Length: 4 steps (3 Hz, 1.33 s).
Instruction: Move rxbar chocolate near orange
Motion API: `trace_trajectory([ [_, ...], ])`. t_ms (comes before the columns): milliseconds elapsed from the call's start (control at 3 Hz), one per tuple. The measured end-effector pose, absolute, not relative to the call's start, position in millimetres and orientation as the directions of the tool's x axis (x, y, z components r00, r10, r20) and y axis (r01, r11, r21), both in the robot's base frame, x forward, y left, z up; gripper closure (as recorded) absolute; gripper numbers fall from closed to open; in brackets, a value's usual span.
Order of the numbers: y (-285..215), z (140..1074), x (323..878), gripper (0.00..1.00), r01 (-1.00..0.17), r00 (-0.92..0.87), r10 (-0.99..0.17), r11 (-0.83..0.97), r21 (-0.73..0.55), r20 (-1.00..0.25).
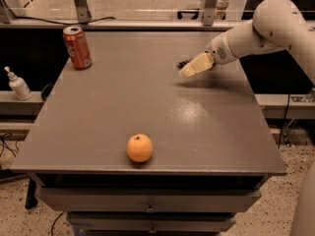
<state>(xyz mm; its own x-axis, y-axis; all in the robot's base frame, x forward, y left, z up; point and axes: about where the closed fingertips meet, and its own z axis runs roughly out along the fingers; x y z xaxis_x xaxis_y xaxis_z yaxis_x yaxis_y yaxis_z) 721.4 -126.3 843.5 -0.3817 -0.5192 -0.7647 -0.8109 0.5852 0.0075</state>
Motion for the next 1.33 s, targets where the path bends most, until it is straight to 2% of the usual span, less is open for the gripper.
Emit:
trace_trajectory([
  [333, -136.5, 828.1, 725.1, 0.0, -0.794, -0.405, -0.518, 0.608, 0.009, -0.754],
  [667, -143.7, 826.2, 729.0, 0.17, -0.786, -0.407, -0.515, 0.618, 0.002, -0.754],
  [1333, -155.1, 851.0, 726.5, 0.65, -0.782, -0.392, -0.511, 0.623, -0.015, -0.765],
])
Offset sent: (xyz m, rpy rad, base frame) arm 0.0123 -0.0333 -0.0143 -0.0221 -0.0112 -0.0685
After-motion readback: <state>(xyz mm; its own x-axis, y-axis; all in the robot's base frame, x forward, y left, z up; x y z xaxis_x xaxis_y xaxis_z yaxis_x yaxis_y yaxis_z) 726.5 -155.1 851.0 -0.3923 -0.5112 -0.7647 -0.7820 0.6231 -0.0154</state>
